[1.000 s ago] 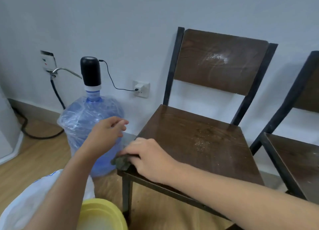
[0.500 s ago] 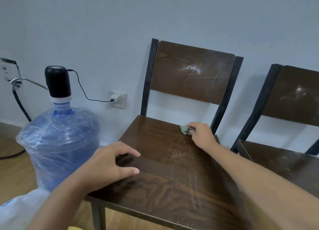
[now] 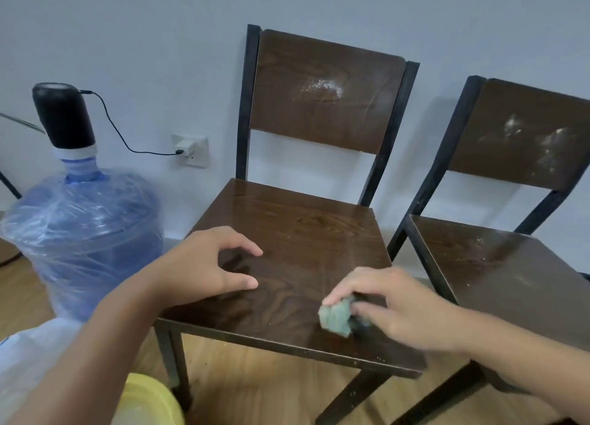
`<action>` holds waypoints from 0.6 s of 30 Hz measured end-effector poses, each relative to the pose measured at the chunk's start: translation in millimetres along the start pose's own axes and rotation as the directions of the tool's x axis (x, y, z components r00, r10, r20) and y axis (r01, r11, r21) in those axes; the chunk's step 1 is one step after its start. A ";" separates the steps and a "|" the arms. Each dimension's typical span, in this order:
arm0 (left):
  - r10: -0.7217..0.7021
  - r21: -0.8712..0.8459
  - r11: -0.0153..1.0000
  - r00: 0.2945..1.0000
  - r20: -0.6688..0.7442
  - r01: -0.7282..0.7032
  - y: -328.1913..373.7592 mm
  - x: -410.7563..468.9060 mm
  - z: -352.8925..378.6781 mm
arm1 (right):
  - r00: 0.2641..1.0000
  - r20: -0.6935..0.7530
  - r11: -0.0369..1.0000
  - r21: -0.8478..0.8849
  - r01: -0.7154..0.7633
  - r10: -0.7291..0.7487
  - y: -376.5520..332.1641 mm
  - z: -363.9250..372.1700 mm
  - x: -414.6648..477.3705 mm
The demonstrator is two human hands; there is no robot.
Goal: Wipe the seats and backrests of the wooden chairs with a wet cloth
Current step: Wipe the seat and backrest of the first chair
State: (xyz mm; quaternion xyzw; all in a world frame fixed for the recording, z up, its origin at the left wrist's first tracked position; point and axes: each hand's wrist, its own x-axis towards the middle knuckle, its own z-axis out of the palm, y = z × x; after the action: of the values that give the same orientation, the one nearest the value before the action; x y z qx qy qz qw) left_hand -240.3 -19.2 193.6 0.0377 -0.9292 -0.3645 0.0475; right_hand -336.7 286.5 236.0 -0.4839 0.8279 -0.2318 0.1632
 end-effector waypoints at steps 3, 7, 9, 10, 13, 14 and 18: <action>0.000 0.018 1.000 1.000 -0.009 0.000 0.4 1.7 5.1 | 0.944 -0.277 0.981 -0.016 -0.193 0.181 43.3 -37.2 71.6; -0.025 0.009 1.000 0.999 -0.027 0.026 -6.5 -4.0 8.2 | 0.822 -0.479 0.935 -0.003 -0.354 0.310 93.8 -38.2 186.0; -0.036 0.006 0.999 0.999 -0.029 0.037 -9.0 -6.8 4.2 | 0.821 -0.472 0.937 0.030 -0.349 0.321 87.6 -15.3 217.3; -0.045 0.003 0.999 0.998 -0.031 0.045 -10.1 -7.2 1.1 | 0.831 -0.470 0.945 0.021 -0.326 0.297 76.9 -3.8 223.7; -0.055 0.026 0.998 0.998 -0.035 0.056 -14.9 -4.5 -7.3 | 0.910 -0.389 0.987 -0.005 -0.161 0.146 37.1 22.9 205.0; -0.056 0.039 0.998 0.998 -0.032 0.057 -15.2 -3.5 -9.0 | 0.935 -0.344 0.995 -0.025 -0.098 0.083 24.5 30.4 184.9; -0.077 0.054 0.995 0.997 -0.031 0.078 -9.4 -1.4 -10.5 | 0.985 -0.159 0.997 -0.039 0.061 -0.066 -9.3 50.1 73.7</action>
State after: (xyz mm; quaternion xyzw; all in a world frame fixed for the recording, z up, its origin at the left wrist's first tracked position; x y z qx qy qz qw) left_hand -237.4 -33.0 194.7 0.0802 -0.9360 -0.3398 0.0455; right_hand -340.4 206.6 195.7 -0.4926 0.8263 -0.2610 0.0802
